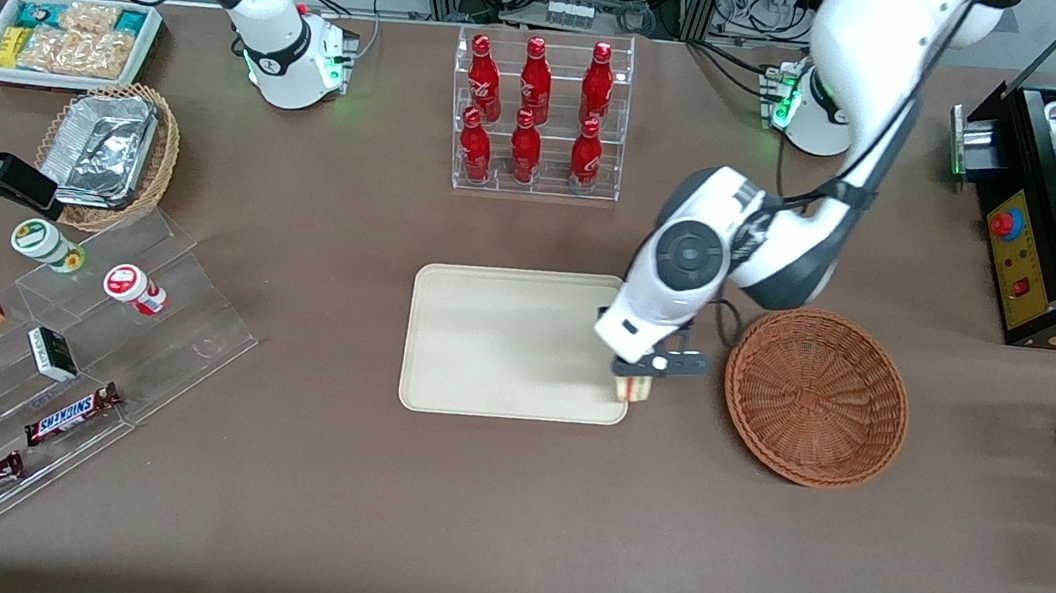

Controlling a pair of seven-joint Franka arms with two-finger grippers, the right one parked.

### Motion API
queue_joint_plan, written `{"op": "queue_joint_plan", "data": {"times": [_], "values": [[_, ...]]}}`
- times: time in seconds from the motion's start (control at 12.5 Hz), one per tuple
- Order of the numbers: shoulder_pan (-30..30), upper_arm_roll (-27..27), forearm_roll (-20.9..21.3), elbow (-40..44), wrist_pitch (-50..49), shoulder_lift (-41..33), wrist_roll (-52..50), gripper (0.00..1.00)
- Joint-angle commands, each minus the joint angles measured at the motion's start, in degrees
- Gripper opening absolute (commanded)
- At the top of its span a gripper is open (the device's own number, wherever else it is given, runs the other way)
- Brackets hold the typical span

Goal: Place sandwich from basket to tray
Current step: 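Carry the held sandwich with the left gripper over the cream tray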

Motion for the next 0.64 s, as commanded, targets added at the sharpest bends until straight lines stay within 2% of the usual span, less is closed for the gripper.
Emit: {"op": "queue_joint_plan", "data": {"times": [0.0,0.56], "values": [[-3.7,0.7,-0.2,7.6,-0.9,5.6,-4.2,0.0],[-11.2,0.7,0.1,20.9,-0.8,16.1,-14.2,0.0]]}}
